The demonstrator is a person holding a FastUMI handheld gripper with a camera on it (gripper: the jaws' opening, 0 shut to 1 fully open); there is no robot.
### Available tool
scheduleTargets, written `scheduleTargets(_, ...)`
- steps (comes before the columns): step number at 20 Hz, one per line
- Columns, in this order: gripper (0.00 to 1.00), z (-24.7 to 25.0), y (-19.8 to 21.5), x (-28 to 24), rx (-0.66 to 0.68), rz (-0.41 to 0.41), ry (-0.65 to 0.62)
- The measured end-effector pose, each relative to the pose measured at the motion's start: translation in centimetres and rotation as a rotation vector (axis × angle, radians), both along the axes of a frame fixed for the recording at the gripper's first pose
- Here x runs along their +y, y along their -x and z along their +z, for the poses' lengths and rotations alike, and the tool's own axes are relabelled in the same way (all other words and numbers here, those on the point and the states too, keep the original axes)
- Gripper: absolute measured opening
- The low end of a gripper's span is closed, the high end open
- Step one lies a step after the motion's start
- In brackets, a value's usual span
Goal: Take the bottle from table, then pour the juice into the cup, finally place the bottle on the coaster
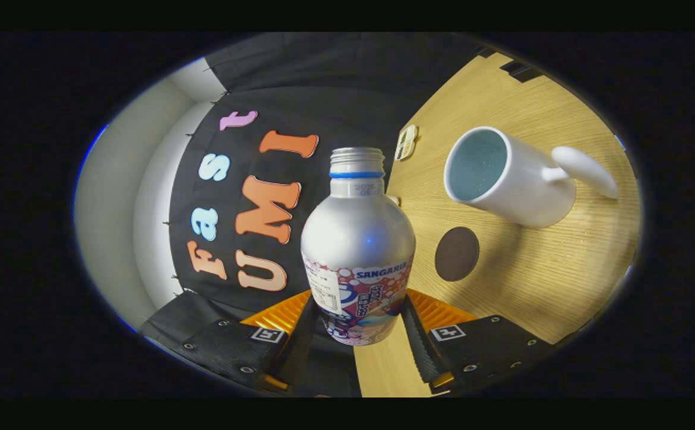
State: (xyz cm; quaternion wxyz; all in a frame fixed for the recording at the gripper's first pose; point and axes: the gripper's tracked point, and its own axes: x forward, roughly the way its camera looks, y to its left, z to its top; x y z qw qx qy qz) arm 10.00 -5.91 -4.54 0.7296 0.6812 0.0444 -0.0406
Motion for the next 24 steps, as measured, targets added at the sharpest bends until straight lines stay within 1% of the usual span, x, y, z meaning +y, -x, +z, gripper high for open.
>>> scheduleTargets(2,0.74,0.3,-0.8,-0.1,0.004,-0.007,-0.029)
scheduleTargets(7,0.73,0.2,-0.9,0.4,0.009,-0.007,-0.125)
scheduleTargets(11,0.73,-0.1,-1.2,0.1,0.028,-0.014,-0.15)
scheduleTargets(24,0.74,0.3,-1.5,-0.9,0.052,-0.044,-0.312)
